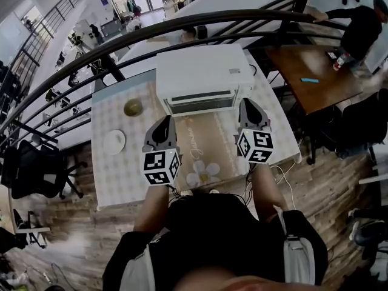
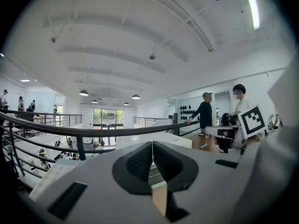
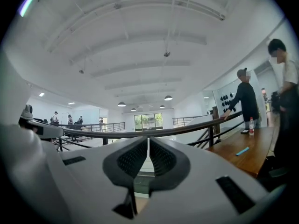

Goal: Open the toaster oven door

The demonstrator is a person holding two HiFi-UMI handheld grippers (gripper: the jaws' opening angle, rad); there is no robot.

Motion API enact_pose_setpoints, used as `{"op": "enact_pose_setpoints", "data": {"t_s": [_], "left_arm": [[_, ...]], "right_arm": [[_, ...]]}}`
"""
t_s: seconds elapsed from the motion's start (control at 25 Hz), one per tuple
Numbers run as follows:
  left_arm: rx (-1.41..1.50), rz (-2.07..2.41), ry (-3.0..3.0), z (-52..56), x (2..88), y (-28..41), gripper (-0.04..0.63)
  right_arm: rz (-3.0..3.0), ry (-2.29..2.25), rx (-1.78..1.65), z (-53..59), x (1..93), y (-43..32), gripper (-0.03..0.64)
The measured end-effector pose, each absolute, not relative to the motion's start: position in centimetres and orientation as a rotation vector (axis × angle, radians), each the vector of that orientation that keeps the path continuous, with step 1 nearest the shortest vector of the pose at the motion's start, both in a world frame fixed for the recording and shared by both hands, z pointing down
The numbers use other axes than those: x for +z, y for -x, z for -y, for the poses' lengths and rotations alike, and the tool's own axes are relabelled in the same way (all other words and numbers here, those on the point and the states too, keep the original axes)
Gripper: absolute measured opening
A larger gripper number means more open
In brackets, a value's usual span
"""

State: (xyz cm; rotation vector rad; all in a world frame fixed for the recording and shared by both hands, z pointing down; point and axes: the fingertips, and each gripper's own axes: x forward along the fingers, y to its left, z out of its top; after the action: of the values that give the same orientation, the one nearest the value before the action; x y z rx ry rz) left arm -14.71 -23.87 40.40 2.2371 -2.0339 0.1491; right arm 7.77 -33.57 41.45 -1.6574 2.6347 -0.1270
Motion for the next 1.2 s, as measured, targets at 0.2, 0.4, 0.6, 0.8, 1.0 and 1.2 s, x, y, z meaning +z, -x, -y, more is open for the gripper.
{"op": "enact_pose_setpoints", "data": {"t_s": [0.2, 0.4, 0.6, 0.8, 1.0, 1.2], "left_arm": [[0.155, 2.026, -2.231, 24.9, 41.1, 16.2, 0.015], [0.151, 2.027, -2.225, 25.1, 41.1, 17.4, 0.015], [0.150, 2.039, -2.214, 24.6, 41.2, 18.4, 0.015], [0.154, 2.049, -2.195, 23.9, 41.6, 19.3, 0.015], [0.154, 2.065, -2.166, 23.3, 41.8, 20.4, 0.015], [0.157, 2.064, -2.150, 23.0, 42.3, 21.0, 0.015]], "right_arm": [[-2.649, 1.706, -0.237, 35.9, 42.9, -7.5, 0.056], [-2.718, 1.762, -0.389, 38.2, 44.6, -7.2, 0.072], [-2.801, 1.798, -0.528, 40.3, 46.8, -6.5, 0.083], [-2.877, 1.794, -0.687, 42.0, 49.4, -5.5, 0.098], [-2.947, 1.814, -0.808, 43.9, 51.5, -4.8, 0.098], [-3.040, 1.791, -0.999, 45.2, 53.6, -4.2, 0.098]]}}
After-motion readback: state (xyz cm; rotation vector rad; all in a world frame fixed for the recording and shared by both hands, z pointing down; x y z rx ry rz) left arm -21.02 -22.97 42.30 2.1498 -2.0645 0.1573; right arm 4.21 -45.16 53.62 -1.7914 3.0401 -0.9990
